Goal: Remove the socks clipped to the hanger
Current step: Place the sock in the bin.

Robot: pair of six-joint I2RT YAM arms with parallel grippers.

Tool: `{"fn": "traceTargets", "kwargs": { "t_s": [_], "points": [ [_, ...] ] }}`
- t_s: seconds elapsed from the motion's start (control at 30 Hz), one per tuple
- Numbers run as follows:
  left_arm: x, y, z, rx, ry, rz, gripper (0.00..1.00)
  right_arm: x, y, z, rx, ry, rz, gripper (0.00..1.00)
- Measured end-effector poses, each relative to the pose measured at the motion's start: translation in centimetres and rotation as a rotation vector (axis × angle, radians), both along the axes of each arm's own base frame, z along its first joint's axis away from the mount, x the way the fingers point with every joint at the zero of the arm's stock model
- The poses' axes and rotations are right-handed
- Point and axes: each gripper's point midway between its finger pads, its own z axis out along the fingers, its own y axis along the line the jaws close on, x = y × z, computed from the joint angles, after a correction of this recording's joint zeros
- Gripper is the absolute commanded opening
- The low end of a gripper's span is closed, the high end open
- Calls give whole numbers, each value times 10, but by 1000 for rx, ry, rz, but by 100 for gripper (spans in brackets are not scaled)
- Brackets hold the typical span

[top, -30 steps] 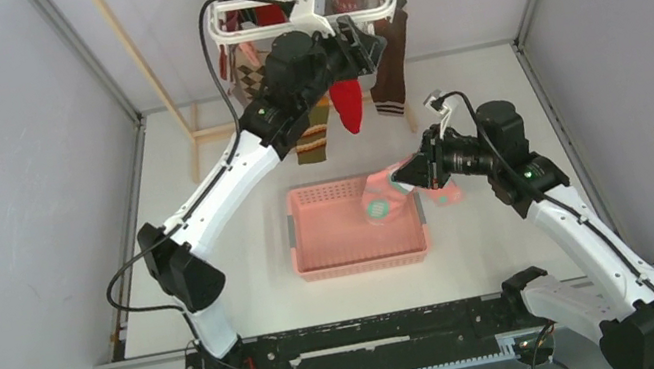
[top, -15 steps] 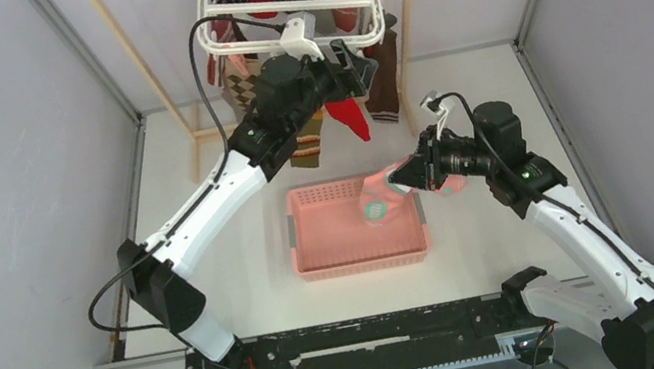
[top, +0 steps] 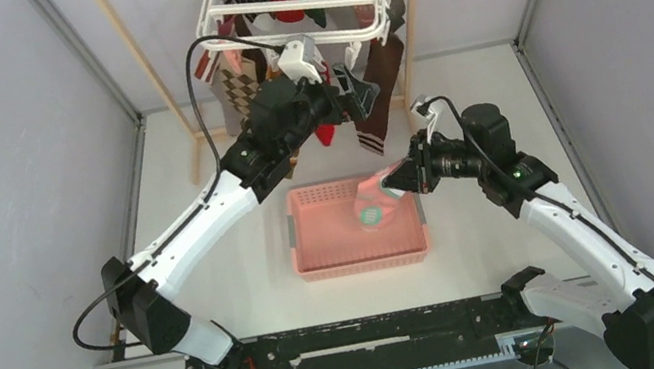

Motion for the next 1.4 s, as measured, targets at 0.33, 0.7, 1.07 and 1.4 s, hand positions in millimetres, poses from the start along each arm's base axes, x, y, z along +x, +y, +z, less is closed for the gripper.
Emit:
{"fn": "traceTargets", "kwargs": {
  "t_s": [0.33,0.7,1.07,1.4],
  "points": [
    [-9,6,-17,56,40,-5,100,1,2,-3,-9,4,-4,20],
    [-44,45,-18,71,38,25,100,-2,7,-5,-11,9,13,20],
    [-81,101,-42,99,42,104,100,-3,33,-12,1,36,63,20],
    [-101,143,-87,144,77,189,100,-1,71,-34,-12,70,109,24]
  ]
}}
